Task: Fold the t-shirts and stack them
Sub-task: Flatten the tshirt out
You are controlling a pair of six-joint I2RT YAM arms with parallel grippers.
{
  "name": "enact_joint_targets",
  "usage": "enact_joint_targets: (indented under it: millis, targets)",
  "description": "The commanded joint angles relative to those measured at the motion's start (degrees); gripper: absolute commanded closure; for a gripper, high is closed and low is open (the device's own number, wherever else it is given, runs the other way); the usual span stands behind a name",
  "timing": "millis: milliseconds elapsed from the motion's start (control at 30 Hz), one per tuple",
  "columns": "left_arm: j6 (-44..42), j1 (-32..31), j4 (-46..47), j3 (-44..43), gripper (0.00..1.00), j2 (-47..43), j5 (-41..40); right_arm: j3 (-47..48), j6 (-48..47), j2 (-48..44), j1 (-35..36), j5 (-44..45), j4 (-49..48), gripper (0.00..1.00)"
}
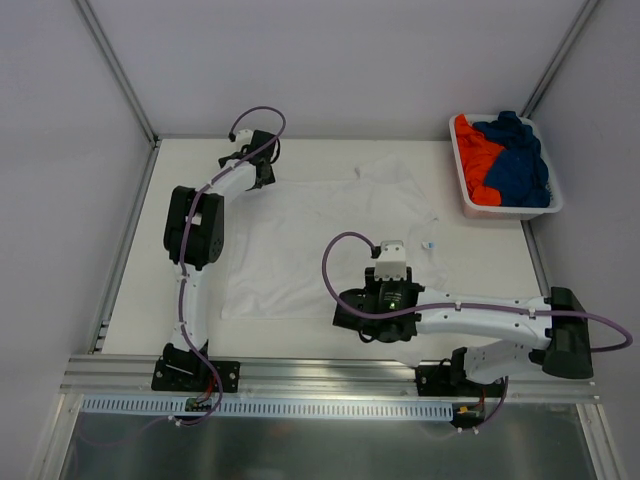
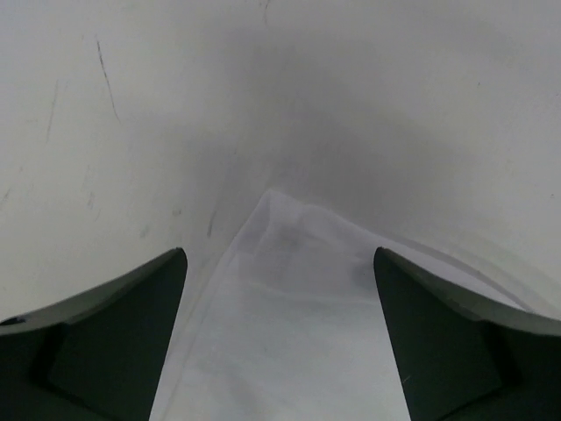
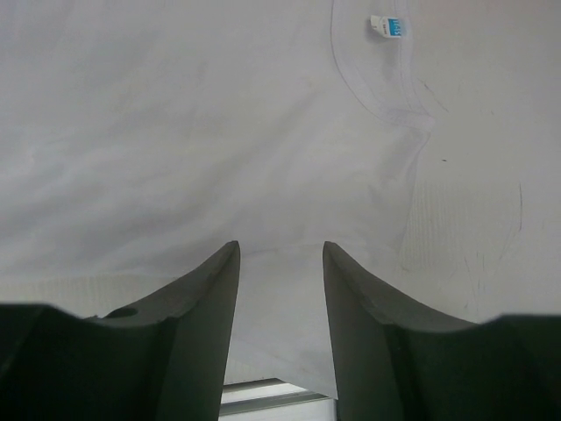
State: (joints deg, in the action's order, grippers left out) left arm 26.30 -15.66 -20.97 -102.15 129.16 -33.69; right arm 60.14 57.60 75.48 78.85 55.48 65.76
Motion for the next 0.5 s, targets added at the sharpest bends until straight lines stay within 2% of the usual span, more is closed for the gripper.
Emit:
enact_joint_targets:
  millis: [0,33,67,100,200,267,300,333,367,400,433,467]
  targets:
    - [0.24,0.28,-1.53,-2.88,0.06,-0.93,-3.12,2.26,1.72,1.07,0.17,3.57,0.51,0.53]
    - [0.33,0.28,-1.53,-2.79,0.01,-1.37,-3.66,2.7,1.29,1.42,0.08,4.27,0.51,0.48]
    - [0.59,0.28,-1.53,-2.62,0.01,-1.89,-3.92,3.31,0.67,1.6,-0.01,4.98,0.6,0.45]
    - [0.94,0.28,-1.53,-1.66,0.01,-3.81,-4.19,5.23,-0.29,1.77,-0.36,6.64,0.6,0.37]
    - [3.04,0.1,-1.53,1.5,0.01,-9.7,-4.01,9.19,-6.69,1.86,-2.82,10.59,-1.5,0.22]
    - [3.75,-0.16,-1.44,4.22,0.01,-14.52,-3.75,9.03,-18.8,0.37,-7.88,10.35,-12.1,0.19]
    - [3.93,-0.25,-1.53,5.11,0.01,-16.03,-4.27,6.68,-23.89,-0.42,-10.18,7.13,-17.36,0.18]
    - [3.67,-0.33,-1.44,5.99,0.01,-17.35,-4.19,5.0,-28.64,-1.29,-12.9,3.96,-28.47,0.17]
    - [3.32,-0.42,-1.44,7.21,0.01,-19.11,-4.28,3.25,-35.47,-2.87,-18.85,0.62,-33.54,0.17]
    - [2.88,-0.51,-1.44,7.75,0.01,-19.82,-4.45,1.66,-37.81,-3.41,-21.6,-5.76,-37.5,0.16]
    - [2.27,-0.42,-1.53,8.36,0.01,-20.44,-4.8,-0.09,-39.48,-3.5,-24.76,-8.35,-42.85,0.15]
    - [2.09,-0.42,-1.44,9.59,0.01,-21.05,-5.15,0.24,-41.59,-2.37,-30.45,-12.72,-43.86,0.15]
